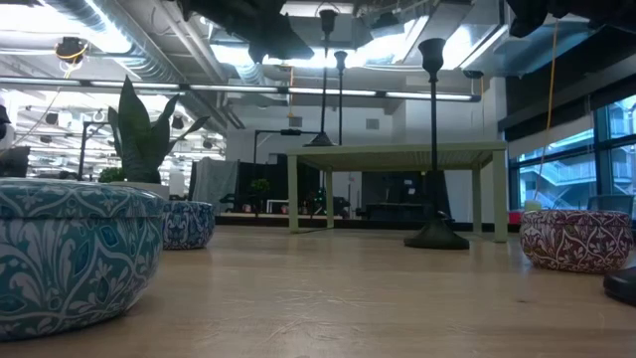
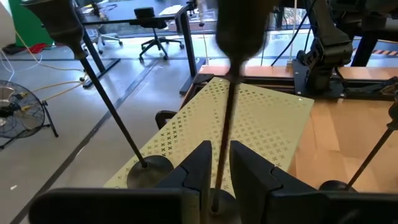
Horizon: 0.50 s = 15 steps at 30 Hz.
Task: Pick & Place candle stick holders
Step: Put the black candle holder on the shelf
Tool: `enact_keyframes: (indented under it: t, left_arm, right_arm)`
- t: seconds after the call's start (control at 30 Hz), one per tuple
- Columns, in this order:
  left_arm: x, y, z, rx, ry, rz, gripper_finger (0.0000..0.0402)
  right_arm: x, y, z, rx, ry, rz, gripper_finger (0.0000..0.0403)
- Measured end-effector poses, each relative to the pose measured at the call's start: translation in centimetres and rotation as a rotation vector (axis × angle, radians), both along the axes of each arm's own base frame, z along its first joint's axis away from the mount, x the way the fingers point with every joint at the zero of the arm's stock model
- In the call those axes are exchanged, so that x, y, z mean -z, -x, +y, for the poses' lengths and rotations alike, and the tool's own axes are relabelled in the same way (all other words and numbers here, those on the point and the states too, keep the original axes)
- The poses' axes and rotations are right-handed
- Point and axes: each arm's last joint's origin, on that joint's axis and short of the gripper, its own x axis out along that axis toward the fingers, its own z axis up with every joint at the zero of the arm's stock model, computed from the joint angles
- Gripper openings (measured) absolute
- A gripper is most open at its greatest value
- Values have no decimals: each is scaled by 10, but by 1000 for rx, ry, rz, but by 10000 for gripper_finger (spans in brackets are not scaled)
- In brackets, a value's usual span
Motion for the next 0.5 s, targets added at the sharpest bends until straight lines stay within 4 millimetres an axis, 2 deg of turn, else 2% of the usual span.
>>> enact_keyframes:
  t: [0.3, 0.5]
  left_arm:
    - [1, 0, 0, 3, -4, 8, 49]
    - [13, 5, -2, 29, -4, 152, 15]
  right_arm:
    - [0, 0, 0, 0, 0, 0, 209]
    - [1, 0, 0, 0, 3, 9, 209]
